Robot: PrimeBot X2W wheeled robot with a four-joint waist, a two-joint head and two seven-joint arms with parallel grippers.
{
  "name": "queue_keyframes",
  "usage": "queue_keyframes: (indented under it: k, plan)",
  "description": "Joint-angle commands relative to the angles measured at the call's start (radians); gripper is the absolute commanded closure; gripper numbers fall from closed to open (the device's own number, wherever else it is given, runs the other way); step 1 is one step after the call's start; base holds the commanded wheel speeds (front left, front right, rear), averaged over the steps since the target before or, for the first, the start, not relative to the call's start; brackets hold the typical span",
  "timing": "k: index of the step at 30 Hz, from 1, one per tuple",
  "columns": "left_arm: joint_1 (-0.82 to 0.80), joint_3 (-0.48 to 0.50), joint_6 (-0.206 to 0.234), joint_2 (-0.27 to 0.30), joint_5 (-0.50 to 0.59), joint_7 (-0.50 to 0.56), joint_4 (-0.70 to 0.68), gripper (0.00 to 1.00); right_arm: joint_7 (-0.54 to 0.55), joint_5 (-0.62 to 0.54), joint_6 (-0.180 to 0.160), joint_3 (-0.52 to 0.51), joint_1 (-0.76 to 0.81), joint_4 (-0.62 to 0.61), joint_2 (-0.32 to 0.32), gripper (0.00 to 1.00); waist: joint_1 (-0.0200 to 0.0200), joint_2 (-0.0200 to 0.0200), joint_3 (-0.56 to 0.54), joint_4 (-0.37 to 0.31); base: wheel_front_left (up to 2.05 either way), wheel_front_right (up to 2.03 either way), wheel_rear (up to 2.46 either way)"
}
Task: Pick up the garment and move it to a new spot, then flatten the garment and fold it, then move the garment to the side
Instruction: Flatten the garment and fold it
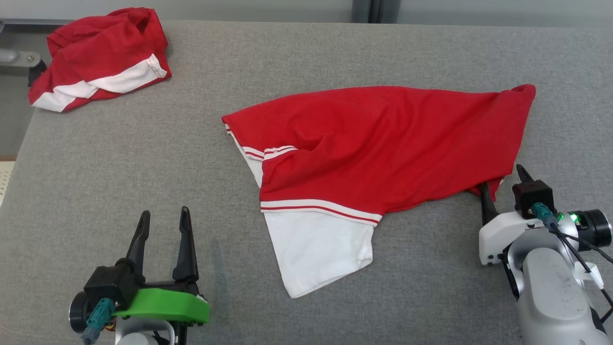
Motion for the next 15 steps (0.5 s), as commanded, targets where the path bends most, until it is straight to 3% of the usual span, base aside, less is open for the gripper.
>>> queue_keyframes:
  k: [1,4,5,6,7,8,9,15]
  plan:
    - [-0.017,0.005,-0.004,0.002,0.011,-0.001,-0.001,0.00,-0.003,0.001,-0.001,0.004,-0.012,-0.012,-0.003,0.00,0.0000,-0.0001,0.006,0.003,0.00,0.00,0.00]
    - [-0.021,0.004,-0.002,0.002,0.010,-0.001,-0.003,0.00,-0.003,0.011,-0.001,0.018,-0.031,-0.056,-0.003,0.00,0.0000,-0.0001,0.011,0.000,0.00,0.00,0.00]
    - [-0.021,0.003,0.000,0.002,0.010,-0.001,-0.003,0.00,-0.003,0.013,-0.001,0.023,-0.033,-0.068,-0.003,0.07,0.0000,-0.0001,0.012,-0.001,0.00,0.00,0.00]
    - [-0.021,0.002,0.001,0.002,0.009,-0.001,-0.002,0.00,-0.003,0.015,-0.001,0.027,-0.033,-0.076,-0.003,0.39,0.0000,-0.0001,0.012,-0.003,0.00,0.00,0.00]
    - [-0.021,0.001,0.002,0.002,0.009,-0.001,-0.002,0.00,-0.003,0.016,-0.001,0.029,-0.034,-0.078,-0.003,0.60,0.0000,-0.0001,0.012,-0.004,0.00,0.00,0.00]
    - [-0.021,0.000,0.003,0.002,0.009,-0.001,-0.001,0.00,-0.003,0.014,-0.001,0.029,-0.039,-0.084,-0.004,0.89,0.0000,-0.0001,0.011,-0.006,0.00,0.00,0.00]
    - [-0.022,-0.001,0.004,0.002,0.009,-0.001,0.000,0.00,-0.003,0.014,-0.001,0.029,-0.046,-0.091,-0.004,1.00,0.0000,-0.0001,0.010,-0.007,0.00,0.00,0.00]
    - [-0.019,0.003,0.006,0.002,0.008,-0.001,0.005,0.00,-0.003,0.007,-0.001,0.092,-0.045,-0.194,-0.003,1.00,0.0000,-0.0001,-0.003,-0.018,0.00,0.00,0.00]
